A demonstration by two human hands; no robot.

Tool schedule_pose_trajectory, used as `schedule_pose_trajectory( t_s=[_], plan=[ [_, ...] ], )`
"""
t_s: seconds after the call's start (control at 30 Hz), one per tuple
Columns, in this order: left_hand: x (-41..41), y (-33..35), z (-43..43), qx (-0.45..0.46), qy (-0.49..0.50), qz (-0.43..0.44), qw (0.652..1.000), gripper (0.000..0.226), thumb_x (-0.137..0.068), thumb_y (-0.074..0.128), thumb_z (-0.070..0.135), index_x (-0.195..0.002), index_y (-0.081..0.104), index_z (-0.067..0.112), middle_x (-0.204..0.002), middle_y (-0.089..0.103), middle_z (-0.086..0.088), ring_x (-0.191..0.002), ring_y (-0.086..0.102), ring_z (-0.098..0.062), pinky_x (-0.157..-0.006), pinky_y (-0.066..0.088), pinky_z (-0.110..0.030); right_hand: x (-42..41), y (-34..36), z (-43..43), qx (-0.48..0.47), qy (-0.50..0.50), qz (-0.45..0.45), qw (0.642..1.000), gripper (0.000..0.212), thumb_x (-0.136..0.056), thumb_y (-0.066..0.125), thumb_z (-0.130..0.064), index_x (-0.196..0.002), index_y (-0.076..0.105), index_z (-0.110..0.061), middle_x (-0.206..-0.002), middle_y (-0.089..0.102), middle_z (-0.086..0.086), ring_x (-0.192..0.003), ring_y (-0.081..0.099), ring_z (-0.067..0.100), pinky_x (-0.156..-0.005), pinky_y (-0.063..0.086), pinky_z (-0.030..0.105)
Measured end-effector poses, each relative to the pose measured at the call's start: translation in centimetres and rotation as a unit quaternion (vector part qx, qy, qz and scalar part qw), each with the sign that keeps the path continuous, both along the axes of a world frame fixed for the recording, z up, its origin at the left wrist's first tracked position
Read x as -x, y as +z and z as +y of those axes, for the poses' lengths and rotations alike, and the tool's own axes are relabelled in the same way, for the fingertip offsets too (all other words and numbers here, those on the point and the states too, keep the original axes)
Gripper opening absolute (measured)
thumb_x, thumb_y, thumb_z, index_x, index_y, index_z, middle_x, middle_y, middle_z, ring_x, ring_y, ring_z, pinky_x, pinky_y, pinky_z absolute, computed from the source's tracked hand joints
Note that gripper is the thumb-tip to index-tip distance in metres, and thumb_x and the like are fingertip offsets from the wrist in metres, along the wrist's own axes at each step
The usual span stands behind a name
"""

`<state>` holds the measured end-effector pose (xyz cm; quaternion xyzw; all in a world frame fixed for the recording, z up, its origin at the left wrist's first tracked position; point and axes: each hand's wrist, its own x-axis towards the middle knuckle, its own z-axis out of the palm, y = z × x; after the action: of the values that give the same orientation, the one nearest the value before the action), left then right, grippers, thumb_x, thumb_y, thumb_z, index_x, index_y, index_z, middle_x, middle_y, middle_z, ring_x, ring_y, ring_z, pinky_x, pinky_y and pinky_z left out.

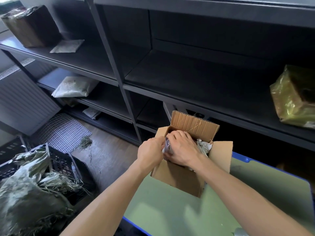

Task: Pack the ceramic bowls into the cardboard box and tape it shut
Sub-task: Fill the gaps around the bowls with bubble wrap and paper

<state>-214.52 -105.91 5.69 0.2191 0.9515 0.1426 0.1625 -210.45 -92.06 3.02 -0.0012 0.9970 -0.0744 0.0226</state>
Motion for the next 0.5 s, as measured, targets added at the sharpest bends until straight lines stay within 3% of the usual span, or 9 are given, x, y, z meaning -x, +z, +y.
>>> schedule_pose_trajectory(
  t_s=[0.1,0.37,0.5],
  plan=[
    [0.0,-0.3,-0.3,-0.008,-0.009,0.001,1.000,0.027,-0.084,0.051,0.011,-0.070,0.033,0.026,-0.071,0.044,0.007,-0.070,0.046,-0.022,-0.057,0.034,-0.030,-0.5,-0.3,0.0,0.005,-0.004,0.003,1.000,0.067,-0.080,0.050,-0.064,-0.128,0.051,-0.018,-0.131,0.054,0.001,-0.125,0.046,0.023,-0.111,0.033,0.040],
    [0.3,0.1,-0.7,-0.006,-0.039,-0.005,0.999,0.006,-0.084,0.055,0.018,-0.085,0.054,0.024,-0.088,0.060,0.004,-0.082,0.056,-0.023,-0.067,0.045,-0.032,-1.9,1.1,0.5,0.026,0.003,0.015,1.000,0.071,-0.088,0.051,-0.062,-0.142,0.045,-0.017,-0.149,0.043,0.002,-0.141,0.034,0.022,-0.119,0.020,0.038],
    [-0.5,-0.2,-1.7,-0.040,-0.046,0.029,0.998,0.012,-0.090,0.054,0.023,-0.099,0.061,0.027,-0.094,0.062,0.006,-0.086,0.060,-0.020,-0.073,0.048,-0.034,-3.8,1.8,2.1,0.049,-0.001,0.020,0.999,0.070,-0.090,0.058,-0.056,-0.147,0.041,-0.019,-0.155,0.037,0.000,-0.146,0.027,0.021,-0.121,0.015,0.038]
  ],
)
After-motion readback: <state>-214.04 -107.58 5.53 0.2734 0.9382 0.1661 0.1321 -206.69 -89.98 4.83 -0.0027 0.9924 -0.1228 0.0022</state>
